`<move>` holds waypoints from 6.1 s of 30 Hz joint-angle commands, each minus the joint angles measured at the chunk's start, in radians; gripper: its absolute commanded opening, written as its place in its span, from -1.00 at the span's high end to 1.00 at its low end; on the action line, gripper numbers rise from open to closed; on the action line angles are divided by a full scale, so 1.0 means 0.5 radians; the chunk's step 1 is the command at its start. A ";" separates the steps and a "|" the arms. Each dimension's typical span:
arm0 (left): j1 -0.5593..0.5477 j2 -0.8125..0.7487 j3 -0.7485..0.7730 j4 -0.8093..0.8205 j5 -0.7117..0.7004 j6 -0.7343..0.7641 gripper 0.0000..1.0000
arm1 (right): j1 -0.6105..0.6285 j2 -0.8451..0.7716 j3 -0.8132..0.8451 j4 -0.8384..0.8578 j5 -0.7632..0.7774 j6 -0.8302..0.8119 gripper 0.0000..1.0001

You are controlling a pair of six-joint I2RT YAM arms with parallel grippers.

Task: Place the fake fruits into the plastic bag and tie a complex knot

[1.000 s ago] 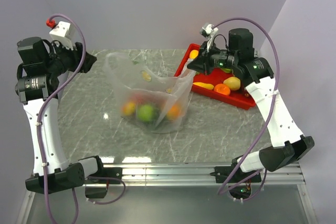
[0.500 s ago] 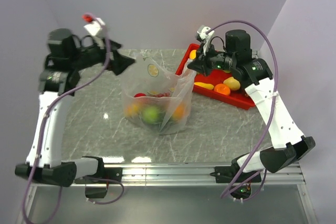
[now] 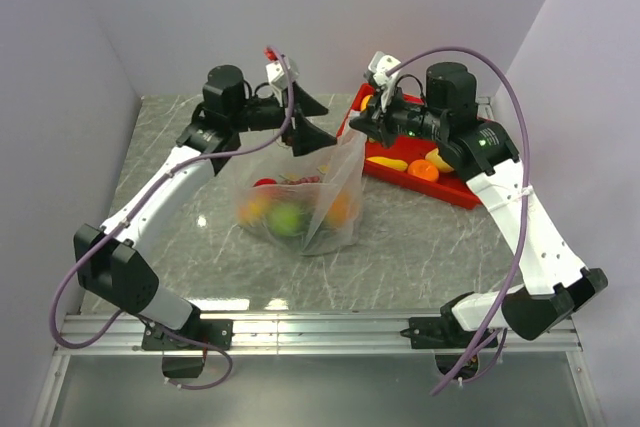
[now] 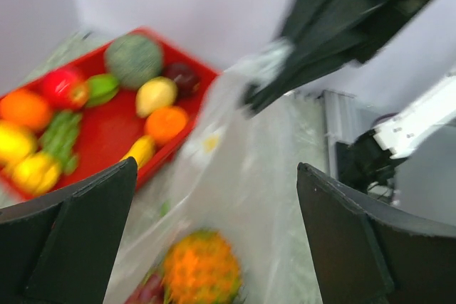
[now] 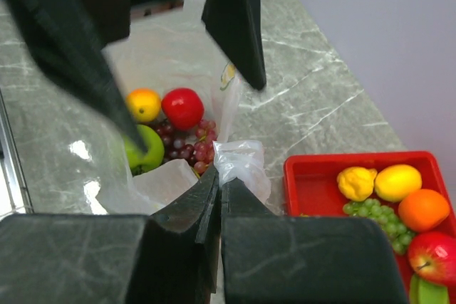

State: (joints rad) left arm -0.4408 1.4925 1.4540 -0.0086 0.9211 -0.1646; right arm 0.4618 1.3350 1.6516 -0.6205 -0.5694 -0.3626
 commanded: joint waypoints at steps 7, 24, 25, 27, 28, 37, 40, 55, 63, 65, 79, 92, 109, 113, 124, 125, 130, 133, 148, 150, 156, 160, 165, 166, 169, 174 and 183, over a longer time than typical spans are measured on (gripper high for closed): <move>-0.180 0.123 -0.070 0.781 0.018 -0.343 -0.99 | 0.067 0.097 0.265 0.219 -0.003 -0.177 1.00; -0.266 0.344 -0.572 0.891 -0.069 -0.085 -0.30 | 0.120 0.048 0.280 0.419 0.049 -0.085 1.00; -0.266 0.313 -0.637 0.901 -0.072 -0.042 -0.30 | 0.117 0.033 0.277 0.422 0.062 -0.088 1.00; -0.275 0.292 -0.745 0.861 -0.105 0.037 -0.29 | 0.113 0.021 0.244 0.446 0.080 -0.082 1.00; -0.272 0.295 -0.812 0.840 -0.130 0.083 -0.24 | 0.113 0.002 0.228 0.458 0.080 -0.085 1.00; -0.254 0.264 -0.920 0.812 -0.183 -0.036 0.99 | 0.113 -0.053 -0.005 0.349 0.304 -0.005 0.32; -0.250 0.224 -0.874 0.745 -0.152 -0.054 0.99 | 0.080 -0.084 0.038 0.141 0.356 0.075 -0.22; -0.244 0.178 -0.868 0.766 0.044 0.004 0.99 | -0.012 -0.415 -0.950 0.829 0.099 0.354 -0.64; -0.244 0.181 -0.898 0.833 0.039 -0.024 0.99 | -0.015 -0.044 -0.990 1.136 -0.094 0.553 -0.60; -0.244 0.187 -0.895 0.839 0.005 -0.036 0.98 | -0.015 0.051 -0.981 1.170 -0.140 0.642 -0.45; -0.070 -0.120 -0.948 0.174 -0.449 0.264 0.17 | -0.199 0.355 -0.782 0.839 0.053 1.004 1.00; -0.070 0.153 -1.077 0.253 -0.483 0.194 0.99 | -0.203 0.671 -0.662 0.809 -0.210 1.094 1.00; -0.137 0.150 -0.874 0.376 -0.400 -0.235 0.99 | -0.074 0.294 -0.836 0.858 -0.260 1.130 -0.32; -0.152 0.129 -0.911 0.450 -0.388 -0.303 0.99 | -0.074 0.233 -0.873 0.857 -0.211 1.087 -0.51; -0.232 0.196 -0.834 0.468 -0.366 -0.370 0.92 | 0.113 0.251 -0.861 0.962 -0.074 0.980 -0.65; -0.232 0.193 -0.837 0.462 -0.363 -0.370 0.91 | 0.113 0.272 -0.855 0.971 -0.061 0.986 -0.64; -0.229 0.102 -0.932 0.425 -0.391 -0.340 0.87 | 0.025 0.358 -0.763 0.907 -0.085 1.044 0.66; -0.217 0.019 -0.990 0.385 -0.391 -0.300 0.71 | -0.055 0.398 -0.735 0.915 -0.122 1.130 1.00; -0.208 -0.175 -1.018 0.088 -0.600 0.124 0.28 | -0.187 0.420 -0.787 1.002 -0.450 1.339 1.00; -0.211 -0.092 -1.000 0.121 -0.551 0.081 0.80 | -0.184 0.416 -0.791 0.971 -0.450 1.354 0.75; -0.229 -0.021 -0.991 0.302 -0.547 -0.066 0.99 | -0.178 0.269 -0.882 0.900 -0.288 1.409 -0.50; -0.278 0.012 -0.941 0.309 -0.572 -0.082 0.99 | -0.111 0.223 -0.919 0.950 -0.193 1.471 -0.80; -0.318 0.025 -0.926 0.330 -0.560 -0.103 0.99 | -0.006 0.306 -0.867 0.962 -0.003 1.498 -0.81; -0.327 0.019 -0.941 0.339 -0.551 -0.106 0.99 | -0.009 0.339 -0.864 0.992 0.007 1.535 -0.77; -0.327 -0.006 -0.978 0.336 -0.538 -0.113 0.99 | -0.064 0.428 -0.809 0.980 0.050 1.642 -0.41; -0.373 -0.080 -1.070 0.303 -0.645 -0.024 0.97 | -0.092 0.502 -0.788 0.996 0.083 1.774 0.59; -0.404 -0.199 -1.114 0.113 -0.827 0.084 0.26 | -0.086 0.613 -0.855 0.818 0.332 1.435 1.00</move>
State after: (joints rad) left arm -0.6384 1.4727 0.8902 0.0853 0.5301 -0.1596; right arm 0.4164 1.6348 1.2114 -0.1867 -0.4789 0.4652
